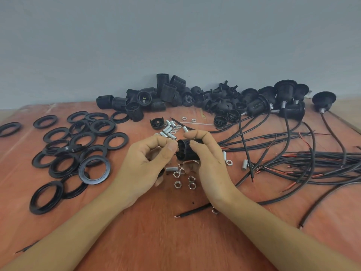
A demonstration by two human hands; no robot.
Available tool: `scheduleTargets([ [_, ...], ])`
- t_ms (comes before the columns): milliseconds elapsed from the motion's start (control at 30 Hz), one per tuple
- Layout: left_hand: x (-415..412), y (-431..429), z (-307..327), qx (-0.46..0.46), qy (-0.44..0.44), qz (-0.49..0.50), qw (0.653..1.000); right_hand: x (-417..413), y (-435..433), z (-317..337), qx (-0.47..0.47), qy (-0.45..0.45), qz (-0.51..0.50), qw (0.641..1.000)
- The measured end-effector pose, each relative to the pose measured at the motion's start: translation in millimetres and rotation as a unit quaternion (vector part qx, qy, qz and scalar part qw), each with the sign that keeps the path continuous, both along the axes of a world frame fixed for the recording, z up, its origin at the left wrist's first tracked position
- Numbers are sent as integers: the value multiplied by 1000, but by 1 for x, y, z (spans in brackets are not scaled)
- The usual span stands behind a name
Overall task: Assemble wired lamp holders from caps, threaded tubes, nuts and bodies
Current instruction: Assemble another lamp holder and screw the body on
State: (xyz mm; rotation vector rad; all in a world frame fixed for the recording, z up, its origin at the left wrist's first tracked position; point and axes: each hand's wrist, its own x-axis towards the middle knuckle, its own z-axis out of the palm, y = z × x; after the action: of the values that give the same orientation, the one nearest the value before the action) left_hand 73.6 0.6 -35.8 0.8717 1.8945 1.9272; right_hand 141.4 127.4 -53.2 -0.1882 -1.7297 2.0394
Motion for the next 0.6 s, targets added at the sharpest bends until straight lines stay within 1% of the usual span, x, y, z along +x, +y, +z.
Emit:
scheduleTargets([
  [233, 0, 0, 0, 9, 11, 24, 1000, -1, -2, -2, -17, 6, 13, 1000],
  [333, 2, 2, -1, 10, -7, 38, 999, -2, -2, -2, -50, 13, 25, 998],
  [433, 0, 2, -2, 4, -25, 40, 999, -2, -3, -2, -37, 11, 26, 999],
  [600, 2, -1, 1, 12, 15, 23, 1000, -1, -3, 0, -26, 12, 29, 999],
])
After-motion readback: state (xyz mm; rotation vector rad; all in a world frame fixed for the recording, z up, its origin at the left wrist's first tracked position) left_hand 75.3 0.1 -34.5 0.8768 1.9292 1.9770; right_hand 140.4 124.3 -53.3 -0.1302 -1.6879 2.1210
